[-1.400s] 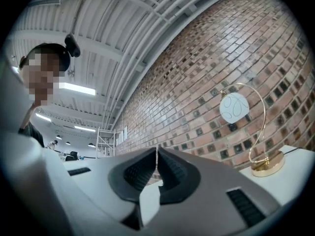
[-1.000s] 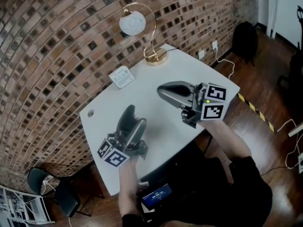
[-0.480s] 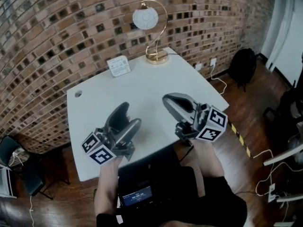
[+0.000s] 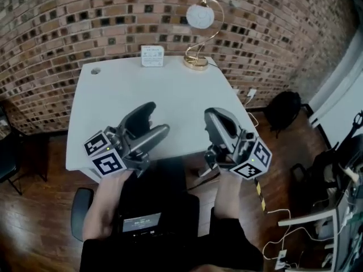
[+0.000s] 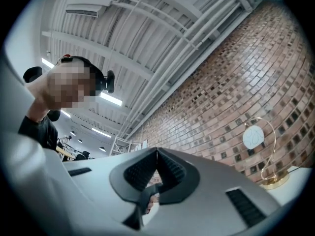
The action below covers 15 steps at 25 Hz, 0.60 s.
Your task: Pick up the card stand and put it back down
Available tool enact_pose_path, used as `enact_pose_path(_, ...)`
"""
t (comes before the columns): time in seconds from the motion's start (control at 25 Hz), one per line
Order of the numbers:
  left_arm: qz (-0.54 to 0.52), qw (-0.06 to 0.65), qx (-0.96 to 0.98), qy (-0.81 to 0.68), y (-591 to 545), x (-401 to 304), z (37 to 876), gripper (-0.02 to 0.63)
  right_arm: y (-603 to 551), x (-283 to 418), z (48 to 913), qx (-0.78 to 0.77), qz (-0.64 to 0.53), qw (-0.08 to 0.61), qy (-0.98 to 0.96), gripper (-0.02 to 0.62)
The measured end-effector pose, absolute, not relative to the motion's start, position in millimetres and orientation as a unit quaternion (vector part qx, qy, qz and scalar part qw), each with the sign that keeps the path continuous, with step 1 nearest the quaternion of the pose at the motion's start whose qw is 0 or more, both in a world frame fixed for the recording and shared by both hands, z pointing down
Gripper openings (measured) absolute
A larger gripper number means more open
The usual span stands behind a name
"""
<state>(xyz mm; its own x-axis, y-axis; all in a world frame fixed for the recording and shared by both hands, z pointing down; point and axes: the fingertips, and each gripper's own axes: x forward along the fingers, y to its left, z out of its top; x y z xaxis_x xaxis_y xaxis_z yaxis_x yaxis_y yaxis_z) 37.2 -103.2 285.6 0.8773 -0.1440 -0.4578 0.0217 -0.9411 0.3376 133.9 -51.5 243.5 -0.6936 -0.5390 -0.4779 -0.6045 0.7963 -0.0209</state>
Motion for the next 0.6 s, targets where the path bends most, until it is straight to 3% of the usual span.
enact_pose_path(0.6,-0.244,0.133,0.96,-0.024,-69,40,258,0.379,-20,125,219,-0.29,0.107,0.221,0.925,0.017)
